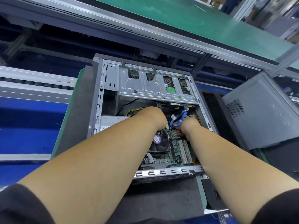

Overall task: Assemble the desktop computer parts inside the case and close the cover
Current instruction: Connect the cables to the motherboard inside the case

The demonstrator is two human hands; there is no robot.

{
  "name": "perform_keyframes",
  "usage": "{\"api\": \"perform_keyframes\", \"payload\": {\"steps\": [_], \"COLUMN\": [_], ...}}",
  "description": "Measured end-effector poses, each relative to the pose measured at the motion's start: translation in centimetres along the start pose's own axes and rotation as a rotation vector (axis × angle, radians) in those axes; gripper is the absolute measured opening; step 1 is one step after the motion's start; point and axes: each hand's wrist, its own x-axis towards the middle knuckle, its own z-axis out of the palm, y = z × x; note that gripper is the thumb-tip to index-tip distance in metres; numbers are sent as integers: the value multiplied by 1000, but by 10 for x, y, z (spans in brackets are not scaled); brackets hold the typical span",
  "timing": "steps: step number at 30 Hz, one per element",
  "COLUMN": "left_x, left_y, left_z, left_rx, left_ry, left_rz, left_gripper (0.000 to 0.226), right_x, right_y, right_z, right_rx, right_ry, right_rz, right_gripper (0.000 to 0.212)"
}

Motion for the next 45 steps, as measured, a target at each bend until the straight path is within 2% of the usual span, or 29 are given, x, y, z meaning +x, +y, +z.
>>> {"api": "perform_keyframes", "payload": {"steps": [5, 7, 9, 12, 15, 17, 20, 22, 27, 32, 35, 37, 39, 40, 43, 45], "left_x": [8, 7, 11, 14, 14, 14, 17, 14, 5, 8, 8, 8, 8, 6, 0, -2], "left_y": [0, 0, -1, 1, 4, 4, 3, 4, 5, 4, 2, 1, 1, 2, 4, 5], "left_z": [3, 1, 1, 1, 1, 2, 4, 3, 1, 3, 3, 3, 2, 0, 0, 0], "left_rx": [-20, 3, -12, -48, -71, -173, -530, -664, -735, -777, -783, -794, -836, -860, -930, -973], "left_ry": [16, -5, -37, 9, 40, 44, 23, -4, 11, 35, 5, -25, -57, -61, -74, -79], "left_rz": [-27, 7, 13, 30, 68, 33, -4, -15, -40, -71, -54, -39, -32, -38, -57, -54], "left_gripper": [27, 22, 34, 38, 33, 34, 28, 27, 22, 41, 64, 58, 29, 25, 42, 38], "right_x": [-14, -17, -22, -29, -35, -37, -40, -40, -44, -46, -46, -45, -44, -44, -43, -42], "right_y": [-6, -7, -6, -8, -11, -11, -9, -8, -8, -9, -10, -9, -8, -8, -7, -6], "right_z": [-1, -10, -20, -26, -25, -25, -28, -29, -30, -30, -31, -31, -30, -30, -30, -30], "right_rx": [293, 397, 459, 502, 541, 559, 570, 561, 572, 604, 618, 627, 632, 629, 622, 609], "right_ry": [-196, -345, -478, -643, -757, -778, -783, -773, -750, -732, -722, -721, -724, -729, -746, -748], "right_rz": [216, 305, 376, 419, 412, 405, 417, 427, 426, 421, 417, 418, 420, 417, 394, 379], "right_gripper": [23, 22, 18, 3, 18, 21, 16, 16, 23, 22, 23, 24, 25, 25, 26, 26]}}
